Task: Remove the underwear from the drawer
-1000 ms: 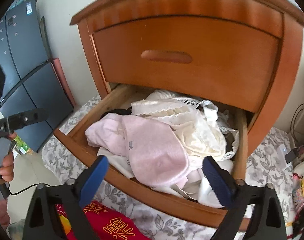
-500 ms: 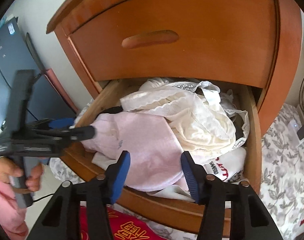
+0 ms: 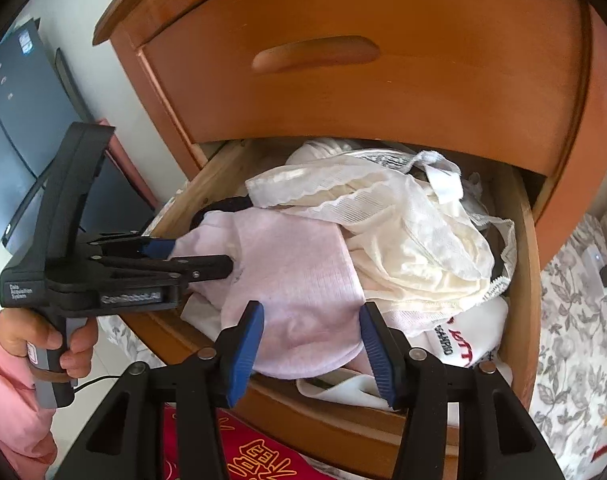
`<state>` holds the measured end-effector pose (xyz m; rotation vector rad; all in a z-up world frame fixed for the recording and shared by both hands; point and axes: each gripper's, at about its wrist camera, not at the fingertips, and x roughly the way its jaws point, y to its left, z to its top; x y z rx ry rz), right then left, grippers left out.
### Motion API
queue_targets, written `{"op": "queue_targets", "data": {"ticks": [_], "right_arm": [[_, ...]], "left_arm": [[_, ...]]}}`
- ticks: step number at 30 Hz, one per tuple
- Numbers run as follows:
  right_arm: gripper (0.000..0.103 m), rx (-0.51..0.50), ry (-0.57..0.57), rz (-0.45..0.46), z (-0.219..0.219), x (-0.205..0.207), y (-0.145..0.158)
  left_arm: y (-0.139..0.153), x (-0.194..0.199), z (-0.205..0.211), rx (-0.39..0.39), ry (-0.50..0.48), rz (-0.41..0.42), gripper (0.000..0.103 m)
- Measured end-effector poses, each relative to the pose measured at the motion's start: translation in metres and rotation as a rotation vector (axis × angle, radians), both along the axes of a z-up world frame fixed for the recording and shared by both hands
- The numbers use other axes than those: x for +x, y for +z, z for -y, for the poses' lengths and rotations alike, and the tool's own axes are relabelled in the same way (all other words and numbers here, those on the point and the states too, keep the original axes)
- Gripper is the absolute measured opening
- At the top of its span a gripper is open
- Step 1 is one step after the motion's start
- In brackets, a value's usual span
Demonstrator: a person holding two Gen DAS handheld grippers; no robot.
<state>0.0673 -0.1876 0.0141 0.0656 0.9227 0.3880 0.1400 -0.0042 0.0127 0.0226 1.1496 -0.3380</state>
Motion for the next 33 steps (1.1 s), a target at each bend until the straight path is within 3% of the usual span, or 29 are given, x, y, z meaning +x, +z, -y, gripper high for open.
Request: {"op": "queue_targets", "data": {"ticks": [3,5,17,19,21,24,33], "right_arm": [[0.057,-0.01,0.004,0.005,-0.007,0.004,0.001],[0.064,-0.012,0.008,0.003,-0.011,0.008,0.001],[0.068,-0.095,-0.023,-0.015,-0.042,0.037,-0.012],[0.065,-0.083,-0.028,-0.007,-0.042,0.037,-0.013],[0.051,-0.058,-0.03,0.001,-0.039,0.036,-0.013],[0.043,-0.006,-0.037,0.004,-0.027,0.032,-0.011],[0.028,0.1,-0.058,0.05,-0.015,0.019,-0.002]], "left_arm": [[0.0,-0.003,0.0,-0.023,-0.005,0.011,0.02],[0.002,-0.006,-0.002,-0.043,-0.007,0.019,0.018],[0.003,-0.013,-0.012,-0.108,0.002,0.028,0.016],[0.004,-0.014,-0.013,-0.112,0.004,0.03,0.016],[0.005,-0.016,-0.014,-0.12,0.01,0.03,0.016],[0.006,-0.018,-0.019,-0.157,0.031,0.03,0.016],[0.017,-0.03,-0.024,-0.19,0.056,0.07,0.016]]}}
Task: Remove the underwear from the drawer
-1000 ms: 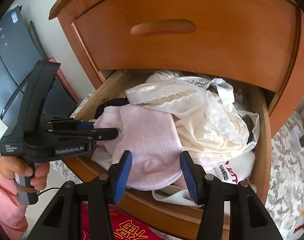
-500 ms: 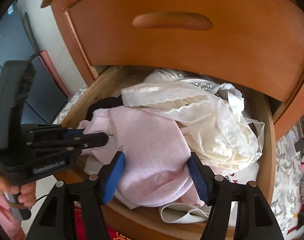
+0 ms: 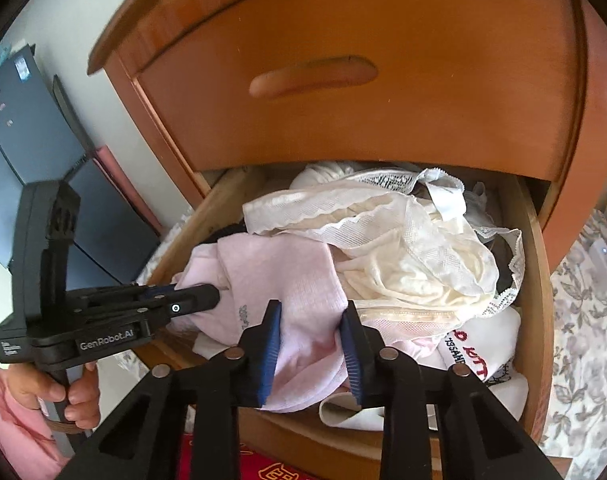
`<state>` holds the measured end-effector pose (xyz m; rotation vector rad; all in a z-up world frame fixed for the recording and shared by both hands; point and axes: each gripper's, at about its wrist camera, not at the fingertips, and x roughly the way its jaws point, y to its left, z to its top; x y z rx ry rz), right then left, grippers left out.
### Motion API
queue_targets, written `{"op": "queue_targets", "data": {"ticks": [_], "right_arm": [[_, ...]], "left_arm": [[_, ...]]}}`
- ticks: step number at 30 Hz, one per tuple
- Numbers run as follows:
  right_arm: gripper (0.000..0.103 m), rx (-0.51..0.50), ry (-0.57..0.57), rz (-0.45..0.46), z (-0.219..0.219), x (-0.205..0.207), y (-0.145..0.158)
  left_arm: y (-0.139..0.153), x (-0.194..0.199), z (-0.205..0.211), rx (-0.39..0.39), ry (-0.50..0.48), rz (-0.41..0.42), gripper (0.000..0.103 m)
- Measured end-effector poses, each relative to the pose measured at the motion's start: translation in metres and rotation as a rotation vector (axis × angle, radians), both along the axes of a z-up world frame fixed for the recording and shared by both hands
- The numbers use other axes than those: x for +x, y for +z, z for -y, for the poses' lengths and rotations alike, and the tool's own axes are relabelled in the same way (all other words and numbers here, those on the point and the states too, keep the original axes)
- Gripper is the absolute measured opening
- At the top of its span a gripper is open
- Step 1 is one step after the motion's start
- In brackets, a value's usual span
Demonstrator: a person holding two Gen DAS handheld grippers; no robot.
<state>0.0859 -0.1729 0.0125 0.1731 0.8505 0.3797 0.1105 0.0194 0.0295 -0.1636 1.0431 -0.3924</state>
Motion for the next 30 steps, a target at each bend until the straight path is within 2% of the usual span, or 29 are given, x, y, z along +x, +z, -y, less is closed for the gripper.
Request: {"op": "queue_targets", "data": {"ticks": [6,22,30], "right_arm": [[0.023,0.022,-0.011,0.026,0.022,-0.013,0.014],[0.022,0.052,-0.073,0.117,0.059,-0.04,0.054],[0.022,0.065,-0.106,0.141,0.072,-0.047,0.065]], "left_arm": [[0.006,-0.008,-0.007,-0.007,0.023,0.022,0.015],[0.037,-0.022,-0.025,-0.034,0.07,0.099,0.014],[0.066,-0.027,-0.039,-0.014,0.1,0.182,0.003]]}}
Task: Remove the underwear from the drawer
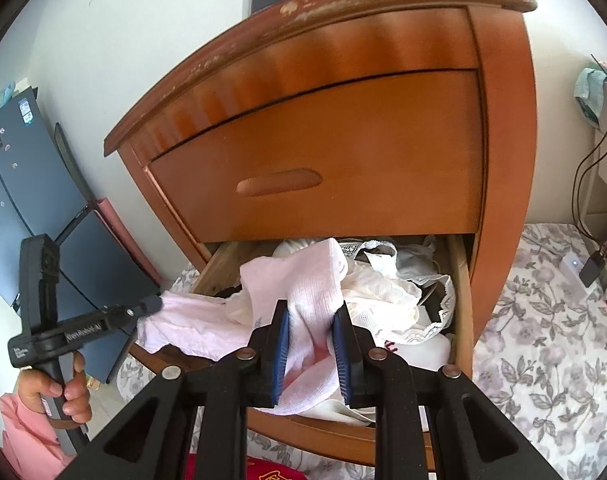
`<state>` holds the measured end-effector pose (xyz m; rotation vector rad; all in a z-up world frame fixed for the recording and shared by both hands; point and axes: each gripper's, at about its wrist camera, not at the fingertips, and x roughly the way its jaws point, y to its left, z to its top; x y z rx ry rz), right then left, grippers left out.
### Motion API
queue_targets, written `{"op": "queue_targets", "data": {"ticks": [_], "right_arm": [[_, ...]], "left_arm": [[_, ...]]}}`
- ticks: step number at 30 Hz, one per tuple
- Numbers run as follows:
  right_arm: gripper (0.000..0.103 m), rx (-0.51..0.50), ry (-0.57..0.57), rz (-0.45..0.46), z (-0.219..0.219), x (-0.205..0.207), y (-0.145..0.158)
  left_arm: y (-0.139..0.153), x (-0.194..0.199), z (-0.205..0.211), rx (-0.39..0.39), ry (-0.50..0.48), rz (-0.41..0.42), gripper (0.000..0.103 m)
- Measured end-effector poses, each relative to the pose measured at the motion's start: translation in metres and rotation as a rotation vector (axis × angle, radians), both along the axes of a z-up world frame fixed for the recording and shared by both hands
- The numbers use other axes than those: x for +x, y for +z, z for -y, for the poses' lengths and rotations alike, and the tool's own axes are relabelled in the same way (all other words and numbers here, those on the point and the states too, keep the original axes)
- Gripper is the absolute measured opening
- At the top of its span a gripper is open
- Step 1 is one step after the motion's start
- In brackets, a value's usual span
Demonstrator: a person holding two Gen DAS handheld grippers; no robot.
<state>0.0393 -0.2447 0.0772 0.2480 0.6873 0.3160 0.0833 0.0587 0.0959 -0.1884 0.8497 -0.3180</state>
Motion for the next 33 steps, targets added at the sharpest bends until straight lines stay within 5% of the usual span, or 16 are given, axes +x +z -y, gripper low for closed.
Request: {"op": "queue_targets", "data": {"ticks": [4,10,12,14,17,21,22,23,28,33], "right_arm": [[0.022,0.007,-0.002,0.004,0.001,-0.003,0.002],[0.022,0.014,-0.015,-0.005,0.004,-0.006,-0.001],[0.022,0.014,-0.019,-0.008,0.006,-0.008,-0.001],[0.022,0.014,-0.019,-0.011,0.007,-0.009,-0.002],[0.022,0.017,-0.021,-0.014,0.007,-0.009,-0.004],[0.022,0.017,-0.017,-0.017,0.006,-0.01,-0.006],[0.022,0.017,-0.016,-0.019,0.006,-0.01,-0.007],[0.022,0.018,-0.016,-0.021,0.006,-0.01,-0.007],[0.022,0.019,-0.014,-0.024,0.007,-0.009,-0.009],[0.022,0.03,-0.017,-0.023,0.009,-0.008,-0.01]], "left_arm": [[0.005,0.004,-0.005,-0.008,0.007,0.0,0.003],[-0.022,0.018,-0.008,0.003,-0.001,-0.134,0.008],[-0.031,0.022,-0.005,0.007,0.001,-0.176,0.036],[-0.034,0.021,0.0,0.0,-0.013,-0.183,0.051],[-0.036,0.021,0.013,0.041,-0.03,-0.179,0.052],[-0.049,0.026,0.032,0.143,-0.036,-0.171,0.046],[-0.051,0.027,0.032,0.15,-0.028,-0.17,0.035],[-0.055,0.029,0.032,0.162,-0.013,-0.171,0.004],[-0.057,0.026,0.026,0.108,-0.007,-0.157,0.003],[-0.035,0.019,0.016,-0.036,-0.035,-0.111,0.003]]}}
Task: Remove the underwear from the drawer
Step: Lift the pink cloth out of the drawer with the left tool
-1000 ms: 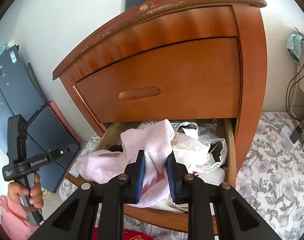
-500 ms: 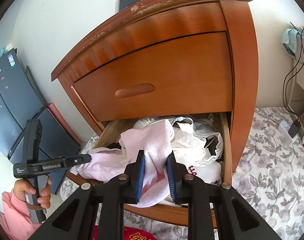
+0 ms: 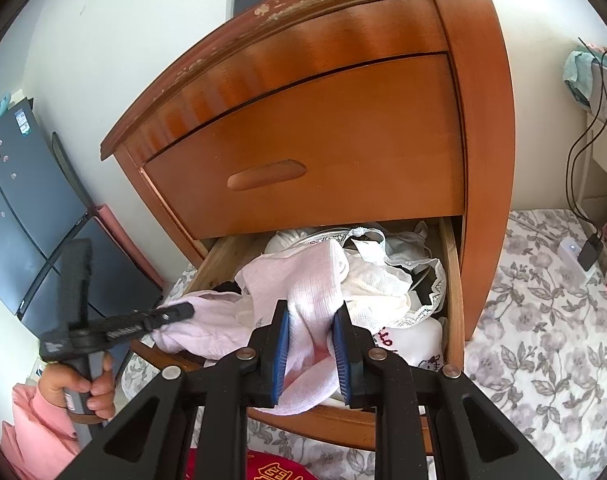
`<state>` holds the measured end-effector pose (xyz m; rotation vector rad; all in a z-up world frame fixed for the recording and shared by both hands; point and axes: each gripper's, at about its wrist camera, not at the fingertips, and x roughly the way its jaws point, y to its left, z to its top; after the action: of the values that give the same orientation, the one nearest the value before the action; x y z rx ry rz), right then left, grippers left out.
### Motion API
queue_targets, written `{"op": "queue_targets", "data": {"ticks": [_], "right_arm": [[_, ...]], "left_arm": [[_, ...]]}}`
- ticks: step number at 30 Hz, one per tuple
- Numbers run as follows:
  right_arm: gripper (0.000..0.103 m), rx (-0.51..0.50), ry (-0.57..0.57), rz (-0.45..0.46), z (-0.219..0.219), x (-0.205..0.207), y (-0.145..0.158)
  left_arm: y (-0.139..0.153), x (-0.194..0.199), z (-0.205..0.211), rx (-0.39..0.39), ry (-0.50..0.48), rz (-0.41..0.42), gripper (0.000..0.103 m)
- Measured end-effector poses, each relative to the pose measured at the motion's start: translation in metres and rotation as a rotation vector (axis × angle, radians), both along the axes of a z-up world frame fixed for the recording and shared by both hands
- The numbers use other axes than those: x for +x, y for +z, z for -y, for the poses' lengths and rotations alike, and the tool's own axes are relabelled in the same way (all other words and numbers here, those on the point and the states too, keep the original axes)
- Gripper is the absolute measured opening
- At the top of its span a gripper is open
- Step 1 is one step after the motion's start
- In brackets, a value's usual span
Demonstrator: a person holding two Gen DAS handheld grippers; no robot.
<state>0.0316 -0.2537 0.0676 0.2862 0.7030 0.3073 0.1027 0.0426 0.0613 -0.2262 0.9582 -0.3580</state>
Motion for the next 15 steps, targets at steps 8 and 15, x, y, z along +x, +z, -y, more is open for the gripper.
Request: {"op": "queue_targets", "data": {"ticks": [8,15], "right_arm": [[0.022,0.01,-0.011,0.029,0.003,-0.005,0.011],[0.022,0.03,-0.026,0.091,0.011,-0.014,0.032]], "left_arm": [[0.05,-0.011,-0.002,-0.16,-0.034,0.113,0.003],[0.093,-0.022,-0.003,-0.182,-0.038,0.225,0.002]]}}
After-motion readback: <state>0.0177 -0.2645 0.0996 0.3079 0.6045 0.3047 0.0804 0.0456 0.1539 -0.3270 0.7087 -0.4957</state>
